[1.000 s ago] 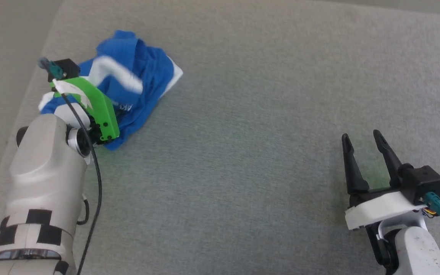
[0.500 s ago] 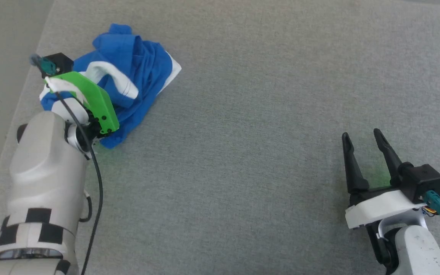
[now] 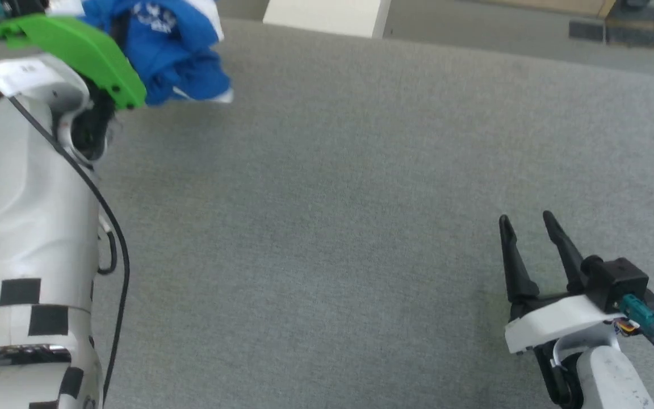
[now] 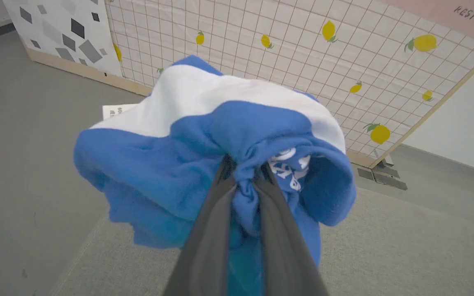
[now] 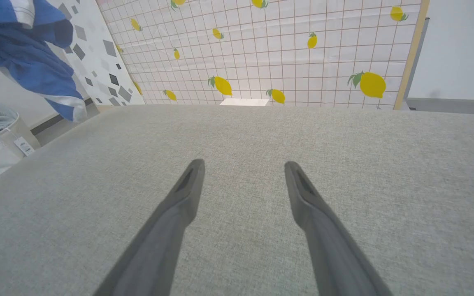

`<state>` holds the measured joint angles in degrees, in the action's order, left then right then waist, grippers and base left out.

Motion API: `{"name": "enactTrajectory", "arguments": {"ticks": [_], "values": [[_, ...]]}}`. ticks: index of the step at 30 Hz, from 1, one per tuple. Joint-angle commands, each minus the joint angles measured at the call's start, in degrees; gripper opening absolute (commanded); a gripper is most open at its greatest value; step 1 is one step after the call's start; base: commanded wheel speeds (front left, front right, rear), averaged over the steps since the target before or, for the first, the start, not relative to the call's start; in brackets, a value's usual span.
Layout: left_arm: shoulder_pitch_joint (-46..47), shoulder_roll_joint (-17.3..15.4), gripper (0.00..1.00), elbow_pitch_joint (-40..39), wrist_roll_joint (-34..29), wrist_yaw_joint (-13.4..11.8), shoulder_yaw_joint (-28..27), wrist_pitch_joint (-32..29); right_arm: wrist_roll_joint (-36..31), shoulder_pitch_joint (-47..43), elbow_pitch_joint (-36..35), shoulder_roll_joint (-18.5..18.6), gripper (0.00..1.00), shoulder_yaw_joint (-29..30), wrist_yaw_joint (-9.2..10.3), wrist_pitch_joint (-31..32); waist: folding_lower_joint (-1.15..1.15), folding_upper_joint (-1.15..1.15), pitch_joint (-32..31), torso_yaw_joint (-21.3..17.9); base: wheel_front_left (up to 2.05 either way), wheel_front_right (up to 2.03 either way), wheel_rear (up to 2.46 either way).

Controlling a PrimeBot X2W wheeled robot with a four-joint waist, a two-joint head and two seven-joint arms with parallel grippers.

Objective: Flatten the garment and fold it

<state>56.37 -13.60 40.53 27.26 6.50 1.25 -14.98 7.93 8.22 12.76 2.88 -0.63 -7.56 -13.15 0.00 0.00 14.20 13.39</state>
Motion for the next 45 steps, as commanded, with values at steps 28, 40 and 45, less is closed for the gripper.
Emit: {"name": "enactTrajectory", "arguments": {"ticks": [28,40,45], "values": [[-3.45,7.76,0.00,-15.18,5.54,0.93,13.81,-9.72,2.95,-4.80,3.02,-0.01,1.00,3.27,0.08,-1.84,0.00,0.00,-11.20,-21.92,0.00,0.00,0.00],[-17.38,9.15,0.00,-7.80,4.27,0.97,27.19,-15.65,3.60,-5.50,1.82,-0.01,1.00,4.32,0.08,-1.85,0.00,0.00,-9.05,-25.51,0.00,0.00,0.00],[-23.78,9.18,0.00,-2.49,5.85,0.98,30.28,-18.97,4.48,-5.01,1.51,-0.01,1.00,3.57,0.08,-1.85,0.00,0.00,-8.29,-25.53,0.00,0.00,0.00]]}}
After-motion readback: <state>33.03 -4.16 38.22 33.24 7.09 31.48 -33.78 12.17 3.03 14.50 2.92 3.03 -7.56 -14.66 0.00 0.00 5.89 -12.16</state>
